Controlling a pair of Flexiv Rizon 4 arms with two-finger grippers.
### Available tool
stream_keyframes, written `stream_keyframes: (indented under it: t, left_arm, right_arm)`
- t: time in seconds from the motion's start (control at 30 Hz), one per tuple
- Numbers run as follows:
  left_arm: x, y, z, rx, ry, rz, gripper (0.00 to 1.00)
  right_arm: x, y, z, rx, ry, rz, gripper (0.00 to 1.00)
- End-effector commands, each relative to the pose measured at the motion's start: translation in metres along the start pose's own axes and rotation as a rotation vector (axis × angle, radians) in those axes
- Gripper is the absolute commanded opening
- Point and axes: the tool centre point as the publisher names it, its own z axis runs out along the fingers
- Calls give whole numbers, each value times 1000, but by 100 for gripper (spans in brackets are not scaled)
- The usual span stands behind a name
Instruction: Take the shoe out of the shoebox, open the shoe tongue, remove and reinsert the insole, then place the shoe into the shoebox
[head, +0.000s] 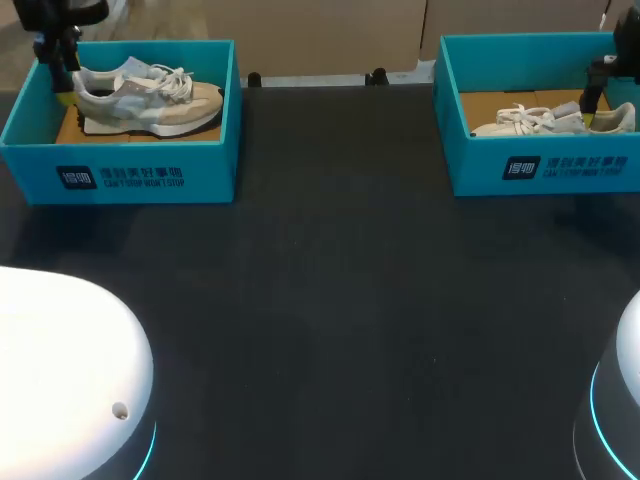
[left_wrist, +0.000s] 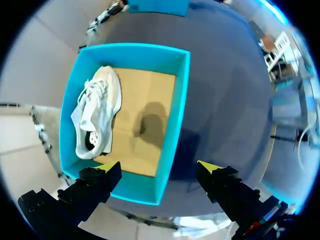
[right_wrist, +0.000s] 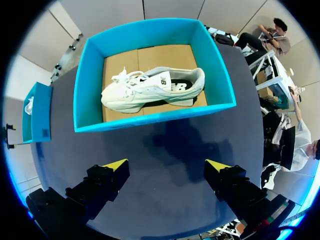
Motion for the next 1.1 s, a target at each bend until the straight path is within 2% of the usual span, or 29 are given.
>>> stream_keyframes:
  t: [0.03, 0.07, 0.13, 0.3, 0.33, 0.43, 0.47, 0.8, 0.9, 0.97, 1.1]
  left_arm:
    - [-13, -11, -3, -265, 41, -925, 100]
    - [-18, -9, -4, -241, 41, -980, 100]
    - [-31, -6, -3, -262, 127, -1070, 100]
    - [-63, -1, 6, -256, 142, -1312, 100]
    - [-69, 0, 7, -245, 180, -1327, 100]
    - [-95, -1, 7, -242, 210, -1504, 100]
    - [-106, -1, 7, -272, 223, -1596, 100]
    - [-106, -1, 7, -272, 223, -1596, 100]
    - [-111, -5, 16, -219, 212, -1619, 100]
    - [-115, -2, 18, -161, 207, -1647, 100]
    - [-131, 4, 27, -96, 180, -1718, 100]
  right_arm:
    - [0, -1, 0, -3, 0, 0, 100]
    - [0, -1, 0, -3, 0, 0, 100]
    - [0, -1, 0, -3, 0, 0, 100]
    - [0, -1, 0, -3, 0, 0, 100]
    - [0, -1, 0, -3, 0, 0, 100]
    - [0, -1, 0, -3, 0, 0, 100]
    - [0, -1, 0, -3, 0, 0, 100]
    - [0, -1, 0, -3, 0, 0, 100]
    - [0, -1, 0, -3, 0, 0, 100]
    - [0, -1, 0, -3, 0, 0, 100]
    - [0, -1, 0, -3, 0, 0, 100]
